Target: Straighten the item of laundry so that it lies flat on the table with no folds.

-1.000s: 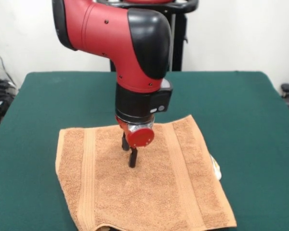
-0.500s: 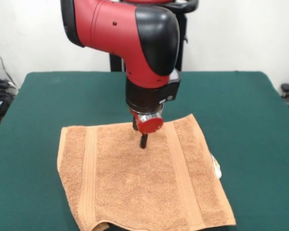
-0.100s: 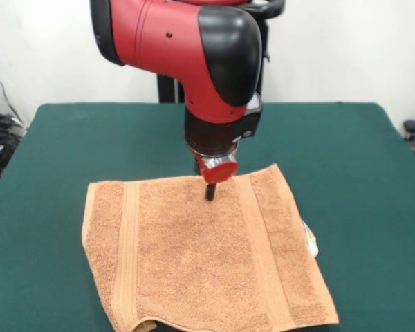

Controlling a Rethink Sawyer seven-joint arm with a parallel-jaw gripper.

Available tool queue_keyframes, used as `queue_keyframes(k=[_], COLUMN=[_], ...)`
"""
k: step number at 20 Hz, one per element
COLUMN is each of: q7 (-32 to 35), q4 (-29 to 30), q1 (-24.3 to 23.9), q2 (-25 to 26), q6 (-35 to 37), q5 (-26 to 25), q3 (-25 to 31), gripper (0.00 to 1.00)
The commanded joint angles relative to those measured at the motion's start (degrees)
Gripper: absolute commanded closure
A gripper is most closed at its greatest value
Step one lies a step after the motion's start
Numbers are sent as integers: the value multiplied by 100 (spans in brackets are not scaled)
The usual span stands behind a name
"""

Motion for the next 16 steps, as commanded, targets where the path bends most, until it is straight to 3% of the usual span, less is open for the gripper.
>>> queue_keyframes(k=[1,6,10,16], q7=[-297,-268,-736,-1137], q4=[339,-39,-370,-1293], q1=[0,335,309,218], q2=[486,499,-5,-236], q6=[772,263,705,1497], q5=[-117,-630,-909,-1172], q3=[606,176,197,460], gripper=[0,0,0,0])
